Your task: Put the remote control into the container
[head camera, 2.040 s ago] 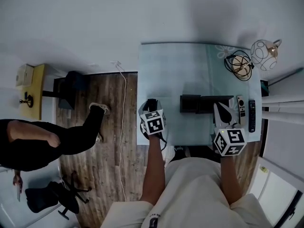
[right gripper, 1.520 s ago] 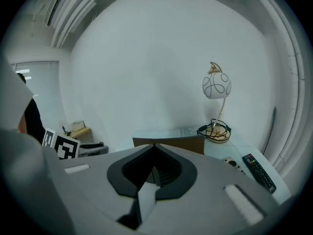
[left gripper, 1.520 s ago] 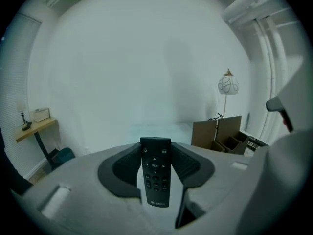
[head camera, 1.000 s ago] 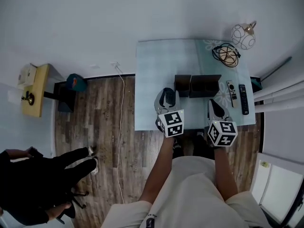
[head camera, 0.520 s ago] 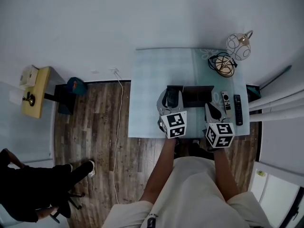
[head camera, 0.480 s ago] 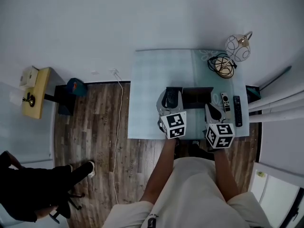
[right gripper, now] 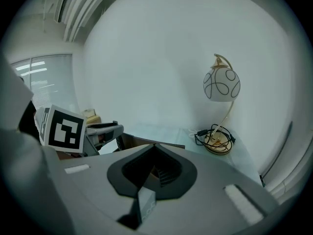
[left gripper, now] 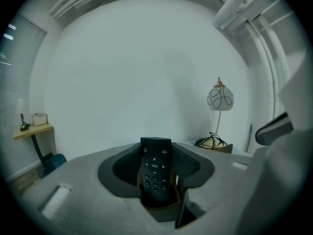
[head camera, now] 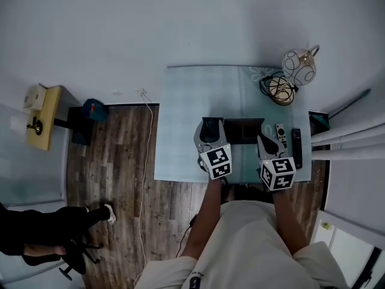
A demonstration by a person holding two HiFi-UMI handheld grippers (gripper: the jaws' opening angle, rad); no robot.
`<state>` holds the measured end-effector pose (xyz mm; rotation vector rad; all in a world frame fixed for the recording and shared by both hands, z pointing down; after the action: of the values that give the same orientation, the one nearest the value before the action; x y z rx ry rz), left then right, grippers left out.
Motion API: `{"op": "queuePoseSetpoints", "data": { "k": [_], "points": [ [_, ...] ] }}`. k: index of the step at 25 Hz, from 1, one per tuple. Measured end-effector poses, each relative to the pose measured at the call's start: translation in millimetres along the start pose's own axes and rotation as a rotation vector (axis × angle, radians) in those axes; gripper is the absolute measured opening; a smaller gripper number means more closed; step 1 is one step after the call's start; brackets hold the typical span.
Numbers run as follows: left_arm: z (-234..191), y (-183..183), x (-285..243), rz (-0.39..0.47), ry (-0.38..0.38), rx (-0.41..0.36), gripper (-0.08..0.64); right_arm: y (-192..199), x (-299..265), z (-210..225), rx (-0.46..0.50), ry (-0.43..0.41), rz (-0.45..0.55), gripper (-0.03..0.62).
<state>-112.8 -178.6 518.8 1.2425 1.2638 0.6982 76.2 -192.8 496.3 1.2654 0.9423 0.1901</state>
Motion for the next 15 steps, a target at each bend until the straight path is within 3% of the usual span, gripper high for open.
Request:
{"op": "queuePoseSetpoints", "data": {
  "k": [6,15],
  "points": [
    [-12.4,25.5,-5.6,-0.060,-0.046,0.038,0.196,7.4,-2.0,3.6,0.022,-0.025,-0.015,0.003],
    [-6.0,43.9,-10.4,-0.130,-0.026,0.019,0.195,15.3,0.2,6.6,0.004,-0.015,-0.011,0.003]
  ]
}}
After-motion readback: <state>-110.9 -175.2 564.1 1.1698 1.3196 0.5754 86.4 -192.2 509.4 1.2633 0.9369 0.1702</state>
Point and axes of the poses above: the fingertips, and each gripper's own axes: x backward along the fingers, z to its right, y out of its underside, the point moved 4 cm from there along x, backward along the fingers, and after that the axes turned 9 degrees about x, right-handed, at the moved point
